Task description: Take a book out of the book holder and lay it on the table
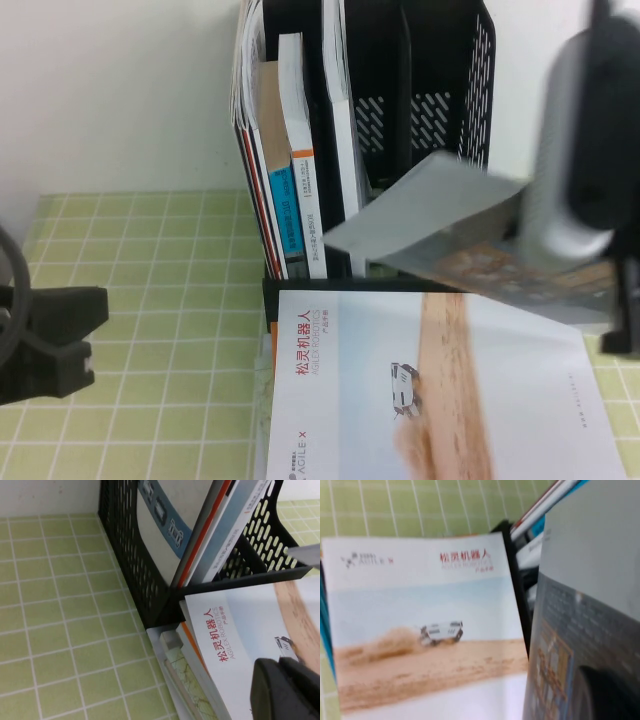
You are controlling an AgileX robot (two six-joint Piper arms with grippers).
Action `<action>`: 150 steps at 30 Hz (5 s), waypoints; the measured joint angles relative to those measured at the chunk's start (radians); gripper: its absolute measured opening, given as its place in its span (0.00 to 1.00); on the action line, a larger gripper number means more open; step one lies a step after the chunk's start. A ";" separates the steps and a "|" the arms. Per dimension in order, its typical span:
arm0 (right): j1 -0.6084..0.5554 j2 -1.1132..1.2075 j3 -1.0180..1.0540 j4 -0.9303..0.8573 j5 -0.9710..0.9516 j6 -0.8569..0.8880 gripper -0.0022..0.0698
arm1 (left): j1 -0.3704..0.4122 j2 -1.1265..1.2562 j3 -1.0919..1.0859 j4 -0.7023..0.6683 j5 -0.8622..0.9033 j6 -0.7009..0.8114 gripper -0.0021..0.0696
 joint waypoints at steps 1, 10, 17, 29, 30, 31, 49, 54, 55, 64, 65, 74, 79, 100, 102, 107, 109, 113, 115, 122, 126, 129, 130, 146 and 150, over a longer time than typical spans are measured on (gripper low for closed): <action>0.048 0.025 0.000 -0.068 0.000 0.036 0.06 | 0.000 0.000 0.002 -0.004 0.002 0.000 0.03; 0.389 0.286 0.008 -0.614 0.036 0.369 0.06 | 0.000 -0.004 0.007 -0.030 0.003 0.000 0.03; 0.482 0.433 0.008 -0.576 -0.019 0.474 0.06 | 0.000 -0.004 0.007 -0.030 0.003 0.004 0.03; 0.484 0.482 0.173 -0.647 -0.136 0.552 0.06 | 0.000 -0.004 0.007 -0.032 0.009 0.024 0.03; 0.484 0.482 0.181 -0.651 -0.145 0.569 0.06 | 0.000 -0.004 0.007 -0.032 0.009 0.024 0.03; 0.484 0.482 0.186 -0.654 -0.150 0.581 0.06 | 0.000 -0.004 0.007 -0.032 0.009 0.024 0.03; 0.468 0.457 0.201 -0.482 -0.164 0.585 0.71 | 0.000 -0.004 0.008 -0.050 0.044 0.077 0.03; 0.468 0.356 0.201 -0.216 -0.168 0.283 0.72 | 0.000 -0.005 0.008 -0.074 0.048 0.135 0.03; 0.468 0.330 0.201 -0.187 -0.168 0.245 0.72 | 0.000 -0.010 0.008 -0.087 0.048 0.156 0.03; 0.468 0.093 0.201 -0.116 -0.080 0.206 0.33 | 0.000 -0.194 0.089 -0.250 0.024 0.306 0.03; 0.468 0.065 0.201 -0.111 -0.069 0.211 0.22 | 0.000 -0.229 0.114 -0.269 0.023 0.324 0.03; 0.359 -0.183 0.286 0.075 -0.103 0.228 0.04 | 0.000 -0.547 0.373 -0.383 -0.026 0.389 0.03; 0.300 -0.378 0.443 0.093 -0.202 0.264 0.04 | 0.000 -0.634 0.490 -0.393 -0.060 0.406 0.03; 0.290 -0.882 0.976 -0.322 -0.560 0.673 0.03 | 0.000 -0.649 0.576 -0.388 -0.280 0.419 0.03; 0.290 -0.882 0.991 -0.324 -0.558 0.675 0.03 | 0.000 -0.649 0.576 -0.388 -0.274 0.419 0.03; 0.290 -0.882 1.005 -0.324 -0.539 0.675 0.03 | 0.000 -0.649 0.576 -0.388 -0.251 0.419 0.03; 0.290 -0.882 1.005 -0.326 -0.535 0.675 0.03 | 0.000 -0.649 0.576 -0.388 -0.249 0.419 0.03; 0.290 -0.882 1.005 -0.325 -0.534 0.677 0.03 | 0.000 -0.649 0.576 -0.371 -0.270 0.419 0.03; 0.290 -0.882 1.005 -0.325 -0.534 0.677 0.03 | 0.001 -0.649 0.578 -0.306 -0.281 0.419 0.03; 0.290 -0.882 1.005 -0.325 -0.523 0.677 0.03 | 0.002 -0.650 0.701 0.062 -0.429 0.136 0.03; 0.290 -0.882 1.005 -0.325 -0.518 0.677 0.03 | 0.007 -0.650 0.786 0.213 -0.491 -0.119 0.03; 0.290 -0.882 1.005 -0.325 -0.518 0.677 0.03 | 0.019 -0.650 0.808 0.243 -0.481 -0.219 0.03; 0.290 -0.882 1.005 -0.325 -0.518 0.677 0.03 | 0.019 -0.650 0.808 0.251 -0.471 -0.234 0.03; 0.288 -0.882 1.005 -0.325 -0.516 0.677 0.03 | 0.152 -0.767 0.809 0.315 -0.338 -0.266 0.03; 0.288 -0.882 1.005 -0.325 -0.515 0.677 0.03 | 0.220 -0.771 0.807 0.317 -0.332 -0.266 0.03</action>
